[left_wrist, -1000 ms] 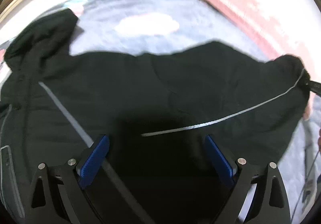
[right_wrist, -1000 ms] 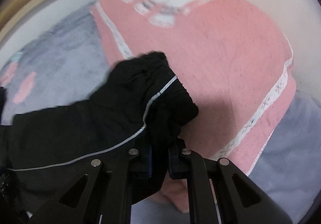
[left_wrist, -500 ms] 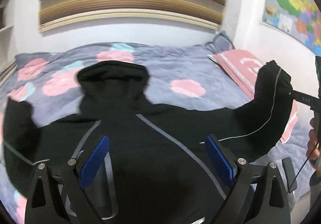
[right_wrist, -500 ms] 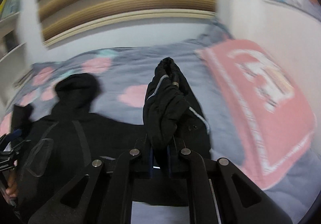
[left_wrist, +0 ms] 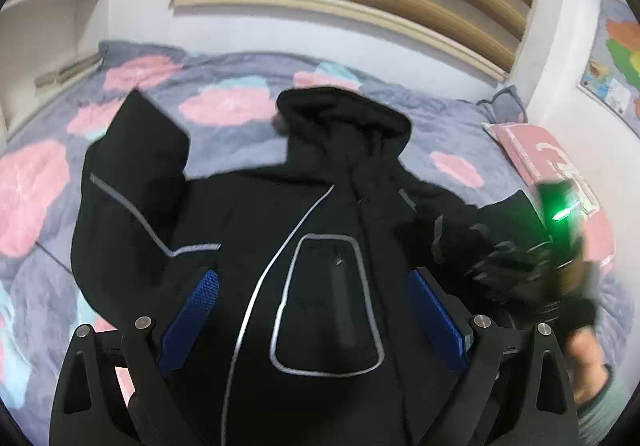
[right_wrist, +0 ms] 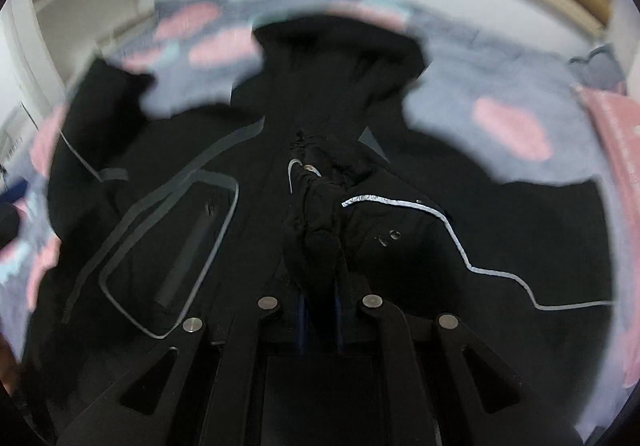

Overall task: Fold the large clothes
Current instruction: 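Lift the sleeve with the right gripper and fold it across the jacket body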

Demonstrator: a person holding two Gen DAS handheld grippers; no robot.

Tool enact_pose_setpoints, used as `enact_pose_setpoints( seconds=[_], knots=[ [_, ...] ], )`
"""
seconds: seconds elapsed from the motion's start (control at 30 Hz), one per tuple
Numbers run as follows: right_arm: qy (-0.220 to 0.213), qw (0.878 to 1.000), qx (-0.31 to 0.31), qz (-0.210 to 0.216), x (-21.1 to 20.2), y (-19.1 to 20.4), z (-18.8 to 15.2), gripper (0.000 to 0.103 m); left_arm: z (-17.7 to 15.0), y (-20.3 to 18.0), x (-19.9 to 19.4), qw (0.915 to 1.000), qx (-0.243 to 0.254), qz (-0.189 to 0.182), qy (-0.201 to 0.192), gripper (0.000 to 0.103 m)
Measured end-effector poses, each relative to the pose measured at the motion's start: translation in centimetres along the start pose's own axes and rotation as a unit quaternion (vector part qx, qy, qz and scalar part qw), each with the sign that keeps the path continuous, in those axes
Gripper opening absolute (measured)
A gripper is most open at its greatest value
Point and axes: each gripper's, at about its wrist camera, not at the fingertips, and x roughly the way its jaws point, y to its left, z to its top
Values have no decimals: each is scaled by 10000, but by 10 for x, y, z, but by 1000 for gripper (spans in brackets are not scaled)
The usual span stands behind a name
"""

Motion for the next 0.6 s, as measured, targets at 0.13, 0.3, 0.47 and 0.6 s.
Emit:
enact_pose_setpoints(
  seconds=[0.13,0.3,0.47,0.6],
  knots=[
    [234,9997,105,6,33,-3,-17,16,-7,7,19,9997,42,-31,234,96],
    [118,9973,357,633,4,-25,-21,28,4,-4,35,9984,306,-289,369,96],
    [-501,9908,623,1092,-66,-58,-34,59,14,-31,60,9919,343,-1035,647,96],
    [-743,9896,808,935,-101,-87,-50,59,16,-52,100,9813,97,-1547,1145,96]
  ],
)
